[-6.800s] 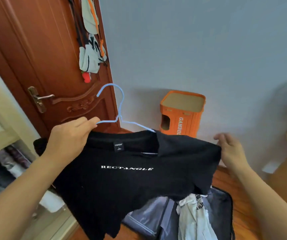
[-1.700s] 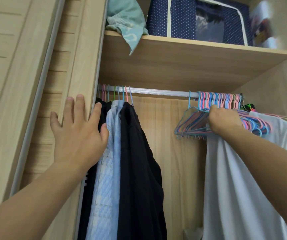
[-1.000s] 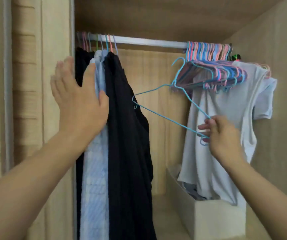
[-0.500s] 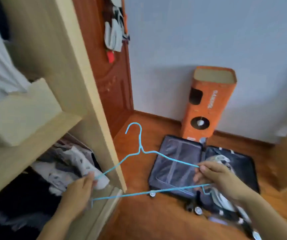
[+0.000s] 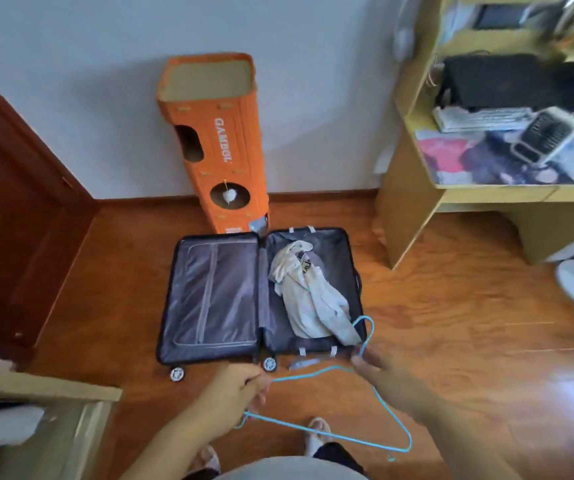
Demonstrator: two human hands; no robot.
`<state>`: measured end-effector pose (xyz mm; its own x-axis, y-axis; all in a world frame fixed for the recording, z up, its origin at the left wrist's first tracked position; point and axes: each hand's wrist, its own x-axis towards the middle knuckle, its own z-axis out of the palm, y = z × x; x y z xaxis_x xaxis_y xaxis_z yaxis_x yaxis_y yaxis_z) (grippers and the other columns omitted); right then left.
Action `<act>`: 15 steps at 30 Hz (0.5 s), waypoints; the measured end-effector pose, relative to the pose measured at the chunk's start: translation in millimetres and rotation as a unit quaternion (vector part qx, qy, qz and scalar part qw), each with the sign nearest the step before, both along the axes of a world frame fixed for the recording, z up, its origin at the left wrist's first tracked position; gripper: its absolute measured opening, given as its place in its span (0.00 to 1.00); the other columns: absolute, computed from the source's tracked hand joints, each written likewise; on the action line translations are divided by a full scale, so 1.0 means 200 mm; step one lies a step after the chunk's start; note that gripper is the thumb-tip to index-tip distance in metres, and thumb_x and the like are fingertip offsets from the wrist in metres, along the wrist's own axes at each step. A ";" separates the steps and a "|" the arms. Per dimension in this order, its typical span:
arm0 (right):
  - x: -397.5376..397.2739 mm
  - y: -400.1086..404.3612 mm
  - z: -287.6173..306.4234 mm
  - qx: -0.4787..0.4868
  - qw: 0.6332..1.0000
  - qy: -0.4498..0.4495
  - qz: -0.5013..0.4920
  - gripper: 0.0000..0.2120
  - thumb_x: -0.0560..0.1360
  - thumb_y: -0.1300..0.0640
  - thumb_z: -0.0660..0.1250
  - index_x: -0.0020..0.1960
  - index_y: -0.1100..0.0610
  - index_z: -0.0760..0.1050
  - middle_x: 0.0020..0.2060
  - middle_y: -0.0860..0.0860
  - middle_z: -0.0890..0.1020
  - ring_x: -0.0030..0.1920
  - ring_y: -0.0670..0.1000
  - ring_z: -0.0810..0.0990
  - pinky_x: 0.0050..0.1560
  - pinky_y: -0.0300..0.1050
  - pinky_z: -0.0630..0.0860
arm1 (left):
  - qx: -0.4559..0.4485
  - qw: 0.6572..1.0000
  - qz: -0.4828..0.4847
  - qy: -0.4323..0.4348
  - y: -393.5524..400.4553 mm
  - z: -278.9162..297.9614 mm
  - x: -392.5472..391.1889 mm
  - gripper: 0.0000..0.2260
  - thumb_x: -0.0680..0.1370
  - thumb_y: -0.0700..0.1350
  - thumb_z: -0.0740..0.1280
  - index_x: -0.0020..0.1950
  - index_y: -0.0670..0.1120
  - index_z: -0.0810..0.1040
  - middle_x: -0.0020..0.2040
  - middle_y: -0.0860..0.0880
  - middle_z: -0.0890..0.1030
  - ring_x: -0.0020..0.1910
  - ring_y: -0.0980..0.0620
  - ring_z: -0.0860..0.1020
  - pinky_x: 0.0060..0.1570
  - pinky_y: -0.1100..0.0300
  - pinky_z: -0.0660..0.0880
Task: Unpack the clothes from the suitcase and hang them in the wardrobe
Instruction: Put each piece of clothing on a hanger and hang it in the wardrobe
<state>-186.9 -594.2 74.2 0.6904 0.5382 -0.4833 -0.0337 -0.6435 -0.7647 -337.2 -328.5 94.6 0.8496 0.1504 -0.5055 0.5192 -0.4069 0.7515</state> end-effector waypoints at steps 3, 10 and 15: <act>0.13 -0.05 -0.06 0.041 0.984 0.042 -0.169 0.10 0.83 0.54 0.63 0.52 0.59 0.80 0.43 0.50 0.85 0.41 0.37 0.80 0.47 0.30 0.74 | 0.007 1.000 -0.026 0.015 -0.09 -0.08 0.25 0.15 0.83 0.43 0.65 0.36 0.49 0.78 0.34 0.53 0.83 0.34 0.55 0.82 0.40 0.60 0.77; 0.44 -0.28 -0.22 -0.045 0.965 0.068 -0.251 0.16 0.81 0.67 0.60 0.36 0.62 0.76 0.26 0.52 0.79 0.28 0.46 0.75 0.37 0.39 0.72 | 0.018 0.994 -0.052 0.097 -0.18 -0.47 0.64 0.11 0.77 0.58 0.66 0.39 0.54 0.79 0.36 0.48 0.81 0.34 0.58 0.75 0.44 0.53 0.75; 0.86 -0.40 -0.22 -0.073 0.929 0.014 -0.362 0.11 0.81 0.63 0.61 0.43 0.64 0.78 0.37 0.54 0.84 0.37 0.53 0.80 0.43 0.44 0.73 | 0.048 0.980 -0.029 0.189 -0.12 -0.83 0.93 0.14 0.80 0.53 0.64 0.65 0.58 0.75 0.61 0.51 0.81 0.58 0.52 0.79 0.65 0.52 0.74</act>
<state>-14.6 -675.0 30.6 0.8318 -0.1355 -0.5382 -0.5173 -0.5407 -0.6633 -151.3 -351.6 -70.5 0.6122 0.1699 -0.7722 0.7277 -0.5030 0.4663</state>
